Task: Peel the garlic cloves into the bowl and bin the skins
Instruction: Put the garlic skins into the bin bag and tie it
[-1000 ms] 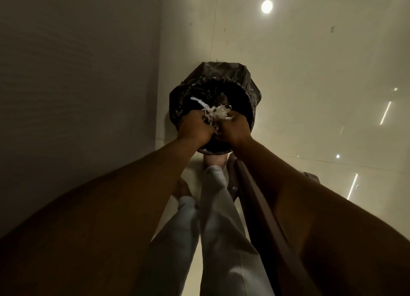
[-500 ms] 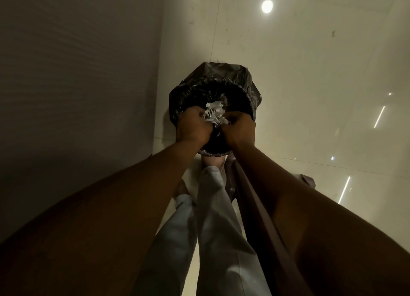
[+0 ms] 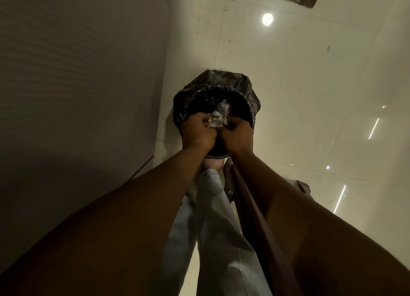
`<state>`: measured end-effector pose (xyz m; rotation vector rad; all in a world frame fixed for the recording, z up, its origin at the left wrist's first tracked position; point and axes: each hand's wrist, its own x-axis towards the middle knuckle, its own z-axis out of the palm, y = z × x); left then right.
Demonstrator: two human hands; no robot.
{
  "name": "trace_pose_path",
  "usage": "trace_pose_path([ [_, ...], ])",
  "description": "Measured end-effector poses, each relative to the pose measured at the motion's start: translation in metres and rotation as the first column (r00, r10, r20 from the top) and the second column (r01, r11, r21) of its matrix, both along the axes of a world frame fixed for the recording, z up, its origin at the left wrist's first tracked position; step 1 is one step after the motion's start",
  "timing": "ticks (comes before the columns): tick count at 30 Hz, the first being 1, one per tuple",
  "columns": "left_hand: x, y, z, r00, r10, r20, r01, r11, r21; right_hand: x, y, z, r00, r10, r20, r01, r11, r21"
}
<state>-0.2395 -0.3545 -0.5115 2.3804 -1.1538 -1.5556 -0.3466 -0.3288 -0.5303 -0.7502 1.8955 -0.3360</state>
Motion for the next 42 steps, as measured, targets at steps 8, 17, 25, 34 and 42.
trace_pose_path([
  [8,0.004,0.003,0.006,0.992,0.124,-0.036,-0.123,0.991,0.046,-0.006,-0.003,0.015,0.994,0.020,-0.112,-0.022,1.000,-0.009],
  [17,0.012,0.002,0.014,0.999,0.023,0.037,-0.021,0.999,-0.050,-0.003,0.007,0.011,0.993,-0.006,-0.121,0.001,0.999,-0.042],
  [25,0.011,0.005,0.015,0.996,0.085,0.011,-0.085,0.996,0.006,0.000,0.016,0.014,0.994,0.031,-0.106,-0.036,0.998,-0.043],
  [34,0.010,0.010,0.009,1.000,-0.007,0.020,0.008,1.000,-0.006,0.000,0.014,0.011,0.995,-0.038,-0.094,0.038,0.999,-0.011],
  [42,0.008,0.012,0.011,0.969,0.243,-0.038,-0.243,0.970,0.022,-0.002,0.014,0.025,0.998,0.043,-0.044,-0.044,0.998,-0.032],
])
